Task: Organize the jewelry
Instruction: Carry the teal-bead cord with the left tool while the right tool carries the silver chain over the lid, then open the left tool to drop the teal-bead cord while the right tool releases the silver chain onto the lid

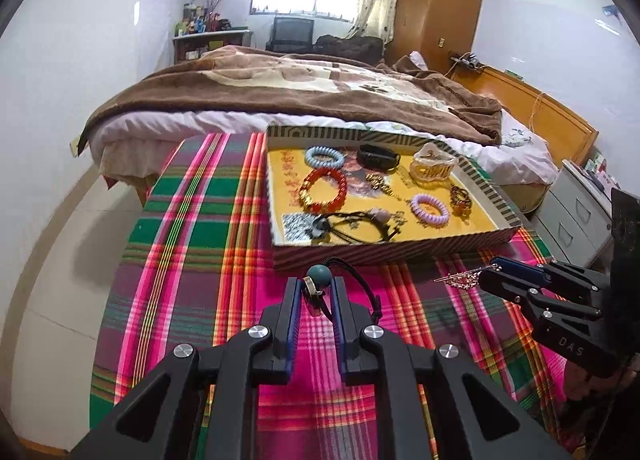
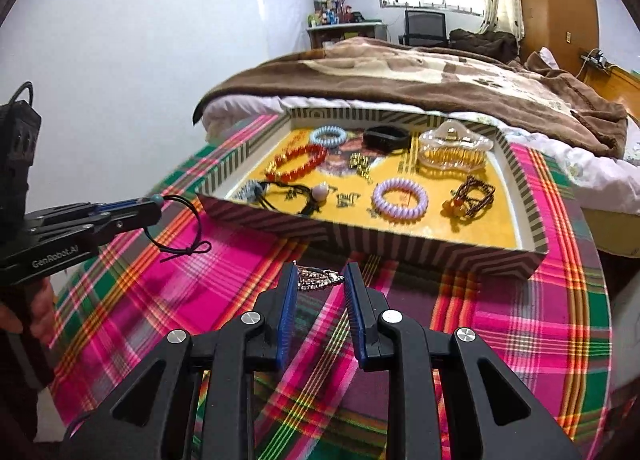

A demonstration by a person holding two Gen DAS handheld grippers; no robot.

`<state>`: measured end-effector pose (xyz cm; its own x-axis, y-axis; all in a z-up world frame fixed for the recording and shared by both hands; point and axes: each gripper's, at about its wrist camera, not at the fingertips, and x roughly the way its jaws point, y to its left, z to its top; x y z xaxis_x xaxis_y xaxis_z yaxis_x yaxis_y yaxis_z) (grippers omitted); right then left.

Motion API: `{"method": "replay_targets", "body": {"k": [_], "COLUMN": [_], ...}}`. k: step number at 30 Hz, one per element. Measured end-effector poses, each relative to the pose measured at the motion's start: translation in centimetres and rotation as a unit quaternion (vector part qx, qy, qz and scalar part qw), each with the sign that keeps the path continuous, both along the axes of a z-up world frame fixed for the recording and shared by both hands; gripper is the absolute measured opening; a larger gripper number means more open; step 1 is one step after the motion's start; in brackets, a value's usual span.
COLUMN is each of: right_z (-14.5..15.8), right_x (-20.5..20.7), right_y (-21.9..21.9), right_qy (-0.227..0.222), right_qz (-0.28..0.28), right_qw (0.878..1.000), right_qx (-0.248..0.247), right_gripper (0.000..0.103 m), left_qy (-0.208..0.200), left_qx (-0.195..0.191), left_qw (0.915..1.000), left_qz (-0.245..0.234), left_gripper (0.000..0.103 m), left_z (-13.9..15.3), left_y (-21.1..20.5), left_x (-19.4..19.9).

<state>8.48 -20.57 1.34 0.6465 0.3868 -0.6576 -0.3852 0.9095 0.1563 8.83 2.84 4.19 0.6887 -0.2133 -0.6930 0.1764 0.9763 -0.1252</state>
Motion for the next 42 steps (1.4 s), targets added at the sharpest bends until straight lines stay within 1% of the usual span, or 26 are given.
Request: {"method": "replay_targets", "body": {"k": [9, 16, 20, 26, 29, 33, 38, 42], "right_z": [2.7, 4.0, 4.5, 4.7, 4.5, 4.0, 2.6, 1.4], "right_x": [0.1, 1.5, 2.5, 4.5, 5.6, 7.3, 10.0, 11.8], "right_y": [-2.1, -4.1, -5.3, -6.8, -7.4, -7.6, -7.4, -6.8], "right_qy": [-0.032, -0.042, -0.041, -0.037, -0.03, -0.022, -0.002, 0.012], "right_qz": [-0.024, -0.049, -0.066, -0.091, -0.1, -0.109, -0.113, -0.108], "right_qw": [0.999, 0.998, 0.997, 0.995, 0.994, 0.993, 0.993, 0.994], "right_qx": [0.019, 0.019, 0.024, 0.032, 0.04, 0.04, 0.041, 0.029], "right_gripper": [0.024, 0.025, 0.025, 0.025, 0.025, 0.025, 0.025, 0.025], "left_qy": [-0.032, -0.045, -0.043, -0.036, -0.031, -0.021, -0.001, 0.022], "left_qx": [0.004, -0.001, -0.012, -0.012, -0.016, -0.02, -0.018, -0.019], "left_qw": [0.9994, 0.9983, 0.9977, 0.9974, 0.9975, 0.9975, 0.9978, 0.9974], "left_qz": [-0.015, -0.037, -0.052, -0.06, -0.062, -0.064, -0.063, -0.066], "left_gripper": [0.015, 0.015, 0.015, 0.015, 0.015, 0.015, 0.015, 0.015], "left_z": [2.9, 5.0, 5.5, 5.5, 5.4, 4.9, 3.4, 1.4], "left_y": [-1.2, -3.2, -4.4, -5.8, -6.2, -6.5, -7.1, -7.5], "left_x": [0.7, 2.9, 4.8, 7.6, 8.8, 10.9, 13.5, 14.7]}}
